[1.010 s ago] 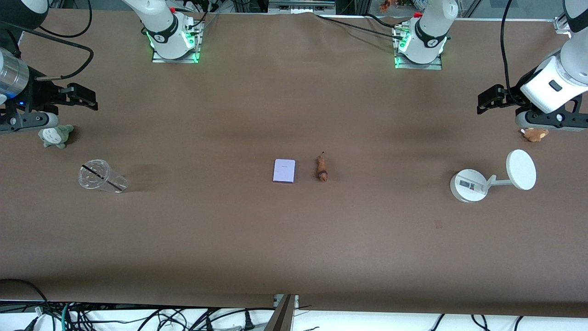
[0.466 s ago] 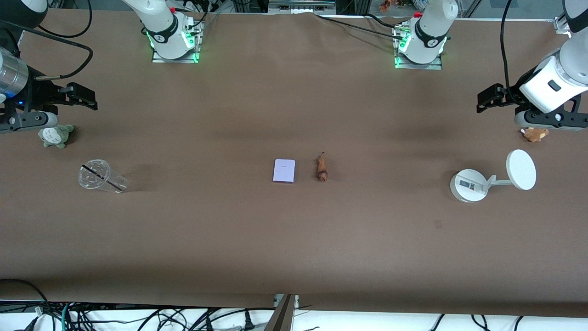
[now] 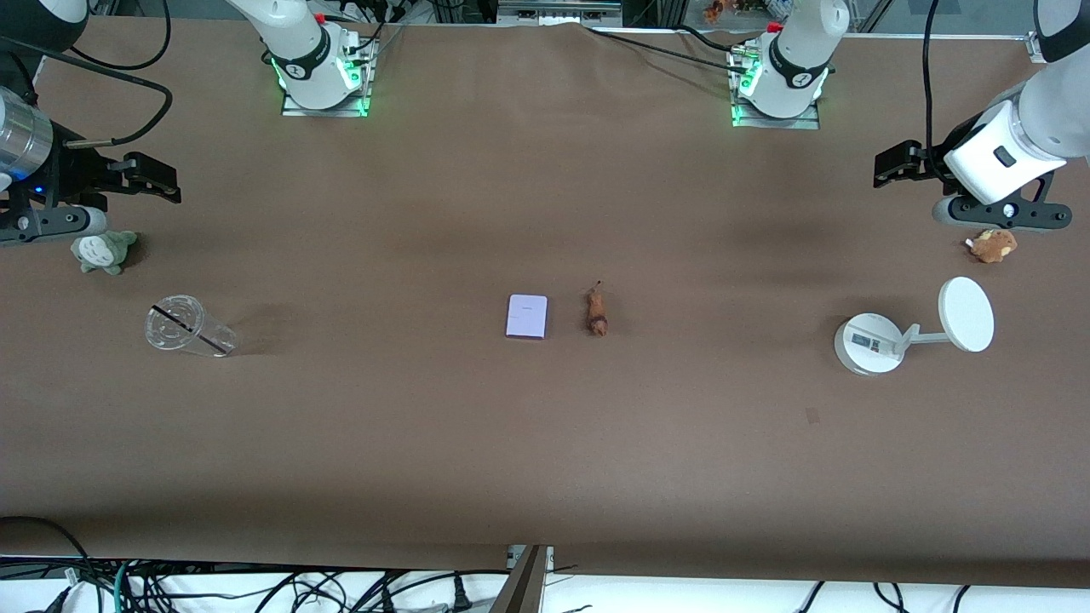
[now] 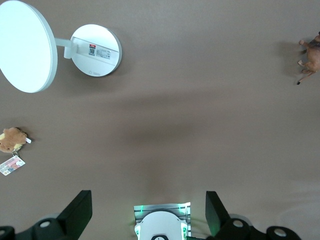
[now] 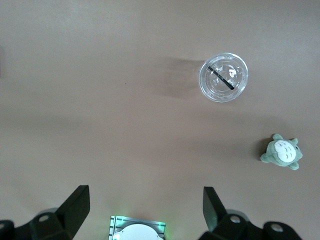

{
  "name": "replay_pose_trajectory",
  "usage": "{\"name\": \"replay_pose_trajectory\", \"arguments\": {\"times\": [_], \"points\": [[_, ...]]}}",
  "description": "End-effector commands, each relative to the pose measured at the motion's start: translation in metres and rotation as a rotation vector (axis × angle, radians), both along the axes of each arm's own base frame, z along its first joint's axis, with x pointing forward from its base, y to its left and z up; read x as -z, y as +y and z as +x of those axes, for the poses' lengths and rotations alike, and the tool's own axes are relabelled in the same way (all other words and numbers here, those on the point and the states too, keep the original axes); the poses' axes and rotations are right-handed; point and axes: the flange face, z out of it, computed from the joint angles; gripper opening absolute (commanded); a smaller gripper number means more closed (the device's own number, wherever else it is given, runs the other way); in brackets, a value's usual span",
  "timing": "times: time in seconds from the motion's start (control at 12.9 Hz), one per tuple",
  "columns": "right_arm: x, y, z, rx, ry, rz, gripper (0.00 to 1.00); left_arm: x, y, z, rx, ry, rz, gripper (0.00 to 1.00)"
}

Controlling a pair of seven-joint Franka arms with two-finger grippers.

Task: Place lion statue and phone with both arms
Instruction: 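Reach the left gripper to the brown lion statue and grasp it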

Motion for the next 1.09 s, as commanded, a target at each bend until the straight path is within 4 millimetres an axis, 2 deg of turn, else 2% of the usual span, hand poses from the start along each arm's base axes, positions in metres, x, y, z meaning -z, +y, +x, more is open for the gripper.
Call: {"name": "replay_pose_trajectory", "arguments": {"times": [0.0,0.08,0.23,0.47,0.7,1.01], "points": [[-0.006,0.002,0.0,0.013,0.006,0.011,1.0,0.008,-0.004,0.003,-0.001,0.023,-0.032,1.0],[-0.006,0.003,0.0,0.012,0.007,0.011,1.0,0.013,-0.014,0.01,-0.016,0.011,-0.038,1.0],[-0.006,0.004,0.0,0.007,0.007,0.012,1.0,0.028,-0.047,0.029,-0.084,-0.04,-0.091,1.0],[-0.006,0.004,0.0,0.001,0.006,0.014,1.0,0.06,-0.123,0.051,-0.185,-0.12,-0.111,1.0],[-0.006,0.004,0.0,0.0,0.006,0.015,1.0,0.114,-0.206,0.068,-0.304,-0.189,-0.148,1.0],[-0.006,0.004,0.0,-0.003,0.008,0.015,1.0,0.191,-0.288,0.07,-0.296,-0.312,-0.121,1.0]]}}
